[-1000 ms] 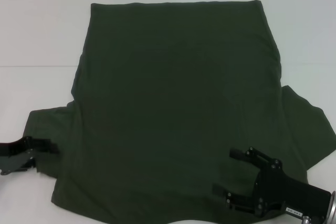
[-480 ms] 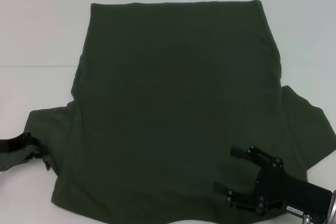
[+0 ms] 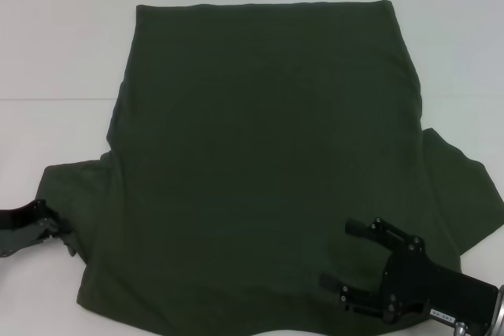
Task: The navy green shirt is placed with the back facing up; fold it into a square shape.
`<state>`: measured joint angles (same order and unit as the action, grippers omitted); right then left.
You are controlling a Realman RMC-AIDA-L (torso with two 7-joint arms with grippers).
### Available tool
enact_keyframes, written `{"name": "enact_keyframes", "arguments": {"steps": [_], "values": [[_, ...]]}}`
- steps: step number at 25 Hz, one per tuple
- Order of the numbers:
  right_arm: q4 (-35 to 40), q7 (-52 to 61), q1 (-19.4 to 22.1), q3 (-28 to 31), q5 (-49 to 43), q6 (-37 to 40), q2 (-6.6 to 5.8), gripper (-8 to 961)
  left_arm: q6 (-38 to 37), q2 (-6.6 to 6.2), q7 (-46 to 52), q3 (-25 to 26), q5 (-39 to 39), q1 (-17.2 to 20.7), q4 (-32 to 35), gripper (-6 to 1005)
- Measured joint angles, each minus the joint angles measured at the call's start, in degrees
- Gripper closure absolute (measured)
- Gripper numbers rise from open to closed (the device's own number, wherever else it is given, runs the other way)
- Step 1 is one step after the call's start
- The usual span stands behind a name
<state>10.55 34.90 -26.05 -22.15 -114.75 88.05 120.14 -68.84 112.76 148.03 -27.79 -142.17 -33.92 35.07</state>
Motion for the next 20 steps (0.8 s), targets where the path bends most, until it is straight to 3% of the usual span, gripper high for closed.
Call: {"name": "enact_keyframes", "arguments": {"steps": [12,20], "values": [[0.0,0.0,0.0,0.0,0.1,0.0,0.0,22,-1.0,-0.15,0.2,0.4,0.3,0.0,0.1,916],[-0.1,0.0,0.0,0.0,0.1,0.0,0.0,22,-0.7,-0.31,0.2,0.5,0.4,0.1,0.1,662]]}}
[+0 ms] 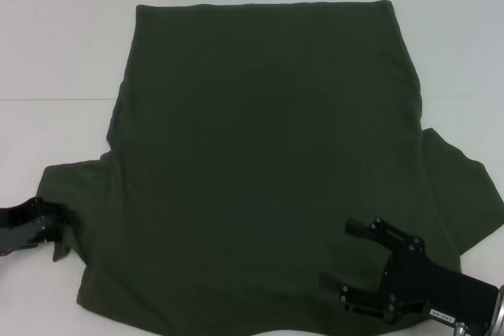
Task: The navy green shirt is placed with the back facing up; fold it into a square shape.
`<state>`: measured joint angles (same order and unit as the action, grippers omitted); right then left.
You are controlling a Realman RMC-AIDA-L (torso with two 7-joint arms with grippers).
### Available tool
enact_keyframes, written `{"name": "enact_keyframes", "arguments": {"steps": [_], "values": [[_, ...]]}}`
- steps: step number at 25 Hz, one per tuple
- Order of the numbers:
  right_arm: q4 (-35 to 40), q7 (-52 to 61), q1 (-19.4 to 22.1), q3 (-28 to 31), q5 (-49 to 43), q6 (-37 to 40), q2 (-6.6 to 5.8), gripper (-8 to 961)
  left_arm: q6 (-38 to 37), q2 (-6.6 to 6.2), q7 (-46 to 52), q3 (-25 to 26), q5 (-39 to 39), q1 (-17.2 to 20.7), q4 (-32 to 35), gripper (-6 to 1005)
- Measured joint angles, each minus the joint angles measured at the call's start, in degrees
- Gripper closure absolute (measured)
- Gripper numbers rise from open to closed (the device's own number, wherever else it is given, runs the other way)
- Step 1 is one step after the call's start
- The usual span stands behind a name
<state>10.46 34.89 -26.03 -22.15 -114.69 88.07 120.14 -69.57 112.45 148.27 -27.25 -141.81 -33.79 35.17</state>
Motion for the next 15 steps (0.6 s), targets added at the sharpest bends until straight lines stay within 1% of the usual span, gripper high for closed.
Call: {"name": "enact_keyframes", "arguments": {"steps": [5,7,9,15], "values": [[0.0,0.0,0.0,0.0,0.0,0.0,0.0,22,-0.1,-0.39,0.1,0.0,0.0,0.0,0.0,551],[0.1,0.0,0.0,0.0,0.0,0.0,0.0,22,-0.1,-0.46,0.1,0.0,-0.1,0.0,0.0,547],[0.0,-0.1,0.0,0.0,0.0,0.0,0.0,22,-0.5,-0.85,0.1,-0.4,-0.5,0.0,0.0,543],[0.0,-0.2,0.0,0.0,0.0,0.0,0.0,22,-1.1,-1.12,0.1,-0.7,-0.6,-0.1,1.2,530]]}}
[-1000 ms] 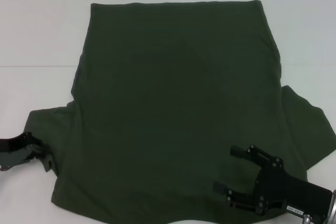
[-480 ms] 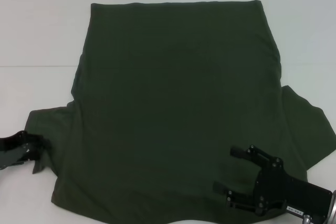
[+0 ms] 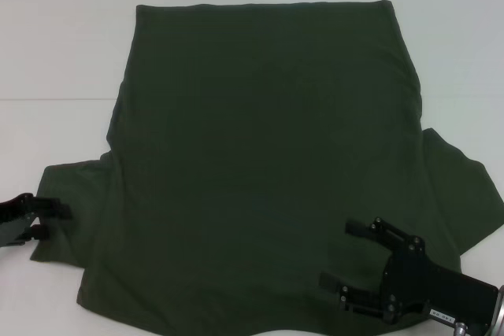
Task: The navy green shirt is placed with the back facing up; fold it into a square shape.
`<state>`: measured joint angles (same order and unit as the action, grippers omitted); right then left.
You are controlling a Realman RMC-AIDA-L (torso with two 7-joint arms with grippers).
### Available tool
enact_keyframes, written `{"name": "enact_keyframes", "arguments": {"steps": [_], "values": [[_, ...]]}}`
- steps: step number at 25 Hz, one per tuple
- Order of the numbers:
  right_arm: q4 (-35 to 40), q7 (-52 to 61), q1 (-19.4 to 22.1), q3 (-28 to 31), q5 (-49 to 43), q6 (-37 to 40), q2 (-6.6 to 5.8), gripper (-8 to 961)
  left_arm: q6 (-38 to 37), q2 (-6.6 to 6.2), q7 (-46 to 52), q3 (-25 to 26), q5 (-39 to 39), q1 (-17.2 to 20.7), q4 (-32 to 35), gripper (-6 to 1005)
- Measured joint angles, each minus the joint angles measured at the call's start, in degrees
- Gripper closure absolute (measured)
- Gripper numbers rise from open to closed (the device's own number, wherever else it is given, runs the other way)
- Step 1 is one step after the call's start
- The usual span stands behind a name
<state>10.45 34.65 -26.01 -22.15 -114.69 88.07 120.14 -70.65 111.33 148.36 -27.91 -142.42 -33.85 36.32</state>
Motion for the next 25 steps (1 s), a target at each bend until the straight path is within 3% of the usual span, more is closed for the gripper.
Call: {"name": "enact_keyframes", "arguments": {"steps": [6,16,25], "values": [[0.0,0.0,0.0,0.0,0.0,0.0,0.0,22,-0.2,-0.27,0.0,-1.6,-0.3,-0.3,0.4,392],[-0.1,-0.2,0.2,0.0,0.1,0.0,0.0,23,-1.4,-1.2,1.3,-2.1,-0.8,-0.1,0.5,385],[-0.1,-0.2,0.3,0.0,0.1,0.1,0.0,23,-3.5,-1.22,3.3,-2.1,-3.9,-0.1,3.5,385]]}}
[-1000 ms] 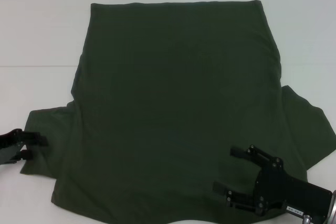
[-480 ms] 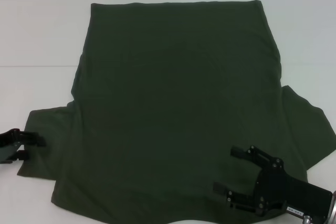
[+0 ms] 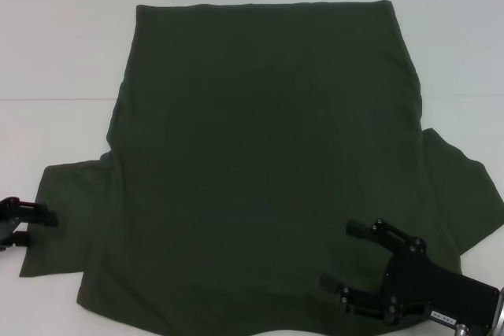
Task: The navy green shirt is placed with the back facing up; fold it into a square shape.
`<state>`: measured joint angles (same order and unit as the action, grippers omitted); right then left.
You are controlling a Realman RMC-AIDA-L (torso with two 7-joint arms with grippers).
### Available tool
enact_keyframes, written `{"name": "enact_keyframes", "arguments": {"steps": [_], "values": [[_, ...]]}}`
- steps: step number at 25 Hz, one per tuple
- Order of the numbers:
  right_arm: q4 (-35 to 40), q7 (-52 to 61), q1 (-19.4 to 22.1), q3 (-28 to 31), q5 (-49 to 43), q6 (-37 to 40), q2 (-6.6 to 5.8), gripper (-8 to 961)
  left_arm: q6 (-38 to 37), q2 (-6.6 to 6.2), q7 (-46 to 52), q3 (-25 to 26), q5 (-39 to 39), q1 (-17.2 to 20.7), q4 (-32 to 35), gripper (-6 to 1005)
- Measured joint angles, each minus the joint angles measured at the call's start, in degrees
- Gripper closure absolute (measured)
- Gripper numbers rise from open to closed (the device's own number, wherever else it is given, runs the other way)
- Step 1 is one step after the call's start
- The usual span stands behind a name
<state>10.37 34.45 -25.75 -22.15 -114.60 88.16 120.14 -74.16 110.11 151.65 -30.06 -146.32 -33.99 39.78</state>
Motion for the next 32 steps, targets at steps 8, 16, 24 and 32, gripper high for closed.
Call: {"name": "enact_keyframes", "arguments": {"steps": [8,16,24,32], "values": [[0.0,-0.1,0.0,0.0,0.0,0.0,0.0,23,-1.9,-0.11,1.1,0.1,-2.6,-0.1,0.4,385],[0.1,-0.1,0.1,0.0,0.0,0.1,0.0,22,-6.1,-0.65,1.9,0.5,-4.7,0.1,0.9,386],[0.2,-0.1,0.2,0.0,0.0,0.6,0.0,22,-7.6,-0.94,2.0,0.5,-5.2,0.2,1.6,386],[0.3,-0.1,0.2,0.0,0.0,0.6,0.0,22,-6.5,-0.96,2.2,0.5,-6.9,0.3,1.6,386]]}}
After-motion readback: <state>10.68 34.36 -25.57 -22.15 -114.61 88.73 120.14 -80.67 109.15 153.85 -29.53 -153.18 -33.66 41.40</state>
